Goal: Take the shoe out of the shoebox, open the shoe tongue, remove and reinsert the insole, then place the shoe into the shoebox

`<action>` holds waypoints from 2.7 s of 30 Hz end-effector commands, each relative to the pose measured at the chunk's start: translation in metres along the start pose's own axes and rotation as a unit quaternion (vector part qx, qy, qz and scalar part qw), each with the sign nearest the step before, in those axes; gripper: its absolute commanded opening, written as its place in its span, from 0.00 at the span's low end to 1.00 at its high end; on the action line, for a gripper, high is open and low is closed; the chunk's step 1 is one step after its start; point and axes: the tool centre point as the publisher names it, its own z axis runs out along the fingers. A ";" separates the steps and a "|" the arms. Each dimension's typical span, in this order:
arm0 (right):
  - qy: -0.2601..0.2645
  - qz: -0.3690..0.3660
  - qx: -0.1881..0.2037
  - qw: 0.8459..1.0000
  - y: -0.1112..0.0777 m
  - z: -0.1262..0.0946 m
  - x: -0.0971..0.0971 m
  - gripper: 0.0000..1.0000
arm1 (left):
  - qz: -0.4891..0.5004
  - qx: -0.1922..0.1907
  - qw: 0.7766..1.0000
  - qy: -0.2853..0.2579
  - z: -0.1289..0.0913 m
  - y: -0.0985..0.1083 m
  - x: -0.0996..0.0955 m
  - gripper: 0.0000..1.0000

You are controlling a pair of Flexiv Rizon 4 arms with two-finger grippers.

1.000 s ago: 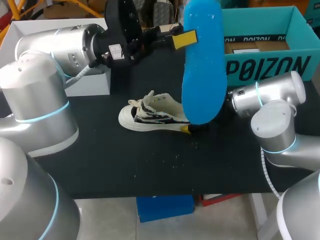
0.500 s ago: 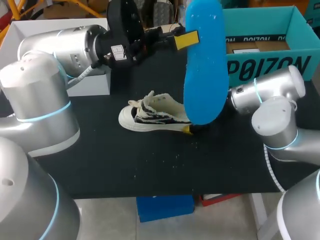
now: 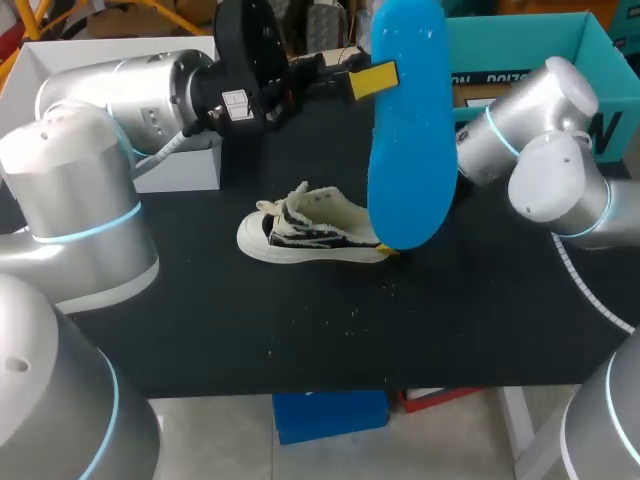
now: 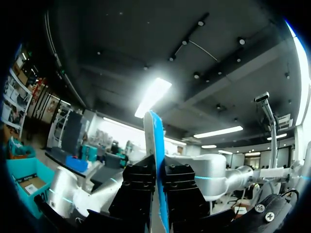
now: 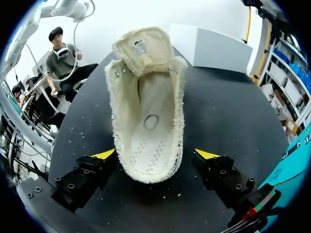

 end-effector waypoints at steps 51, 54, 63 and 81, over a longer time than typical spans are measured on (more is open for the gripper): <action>-0.027 0.000 0.282 0.959 0.013 0.019 0.010 1.00 | 0.001 0.001 1.000 0.000 0.002 0.001 -0.001 0.00; -0.029 -0.013 0.247 0.968 0.013 0.016 0.010 1.00 | 0.001 0.001 1.000 0.000 0.002 0.001 -0.001 0.00; -0.043 -0.023 0.084 0.995 0.012 0.016 0.011 1.00 | 0.001 0.001 1.000 0.000 0.002 0.001 -0.001 0.00; -0.046 -0.035 -0.021 0.998 0.012 0.020 0.006 1.00 | 0.001 0.001 1.000 0.000 0.002 0.001 -0.001 0.00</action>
